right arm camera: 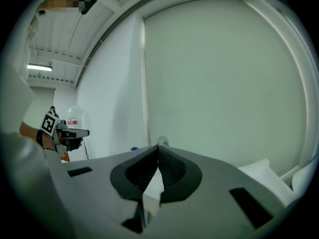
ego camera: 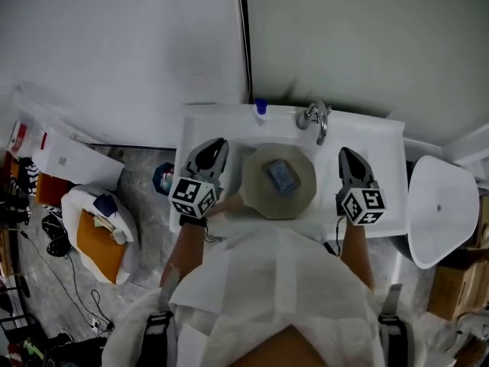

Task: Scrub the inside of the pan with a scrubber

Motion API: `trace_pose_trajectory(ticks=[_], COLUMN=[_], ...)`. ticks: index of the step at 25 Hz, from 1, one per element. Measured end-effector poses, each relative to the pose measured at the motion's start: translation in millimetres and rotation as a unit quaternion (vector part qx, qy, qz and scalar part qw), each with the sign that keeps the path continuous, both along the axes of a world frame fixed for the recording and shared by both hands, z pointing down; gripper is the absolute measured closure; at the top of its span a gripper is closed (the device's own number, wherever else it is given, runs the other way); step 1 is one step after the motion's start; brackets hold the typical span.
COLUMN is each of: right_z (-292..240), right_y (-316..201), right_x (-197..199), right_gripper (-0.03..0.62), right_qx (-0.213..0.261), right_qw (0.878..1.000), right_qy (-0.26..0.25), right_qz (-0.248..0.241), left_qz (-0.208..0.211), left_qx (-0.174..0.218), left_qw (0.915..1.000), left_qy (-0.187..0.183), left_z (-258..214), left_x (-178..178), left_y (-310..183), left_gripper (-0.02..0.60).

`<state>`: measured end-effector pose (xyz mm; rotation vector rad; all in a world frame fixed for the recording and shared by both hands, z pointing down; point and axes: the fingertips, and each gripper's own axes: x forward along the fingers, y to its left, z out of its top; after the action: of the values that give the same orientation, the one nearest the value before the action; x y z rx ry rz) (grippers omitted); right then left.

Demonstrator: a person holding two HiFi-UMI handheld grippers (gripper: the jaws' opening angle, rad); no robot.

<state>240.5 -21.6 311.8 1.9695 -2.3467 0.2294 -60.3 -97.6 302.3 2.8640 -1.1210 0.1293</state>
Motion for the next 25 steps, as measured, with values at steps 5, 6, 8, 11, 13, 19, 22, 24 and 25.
trace_pose_trajectory(ticks=[5,6,8,11,13,19,22,24,25], right_z=[-42.8,-48.6,-58.2,-71.7,-78.9,-80.9,-78.8,-77.0,-76.1], right_y=[1.7,2.1,2.6,3.7,6.9,10.8,11.7,11.6,11.6], right_x=[13.2,13.6,12.8,8.0,5.5,4.0,3.9,4.2,4.8], right_gripper=[0.585,0.585,0.585,0.585,0.585,0.585,0.585,0.585,0.585], right_qx=[0.048,0.055,0.068,0.088,0.098,0.1,0.097,0.095,0.094], right_qw=[0.999,0.998,0.997,0.996,0.995,0.994,0.995,0.995,0.995], right_qy=[0.008,0.009,0.011,0.015,0.019,0.025,0.019,0.017,0.017], right_qz=[0.016,0.017,0.017,0.016,0.018,0.024,0.025,0.026,0.026], left_qz=[-0.021,-0.023,-0.026,-0.029,-0.033,-0.041,-0.039,-0.038,-0.037], left_qx=[0.016,0.02,0.029,0.04,0.044,0.048,0.046,0.043,0.041], left_qw=[0.9996,0.9995,0.9991,0.9985,0.9983,0.9977,0.9979,0.9981,0.9982], left_qy=[0.007,0.009,0.016,0.021,0.021,0.024,0.024,0.023,0.024], left_z=[-20.3,-24.3,-32.6,-44.9,-50.7,-58.7,-58.2,-56.0,-54.8], left_x=[-14.7,-16.1,-17.9,-22.7,-28.1,-38.5,-37.1,-35.6,-34.5], left_y=[-5.0,-5.1,-4.6,-3.6,-1.3,1.1,1.8,1.1,1.0], left_gripper=[0.54,0.54,0.54,0.54,0.54,0.54,0.54,0.54,0.54])
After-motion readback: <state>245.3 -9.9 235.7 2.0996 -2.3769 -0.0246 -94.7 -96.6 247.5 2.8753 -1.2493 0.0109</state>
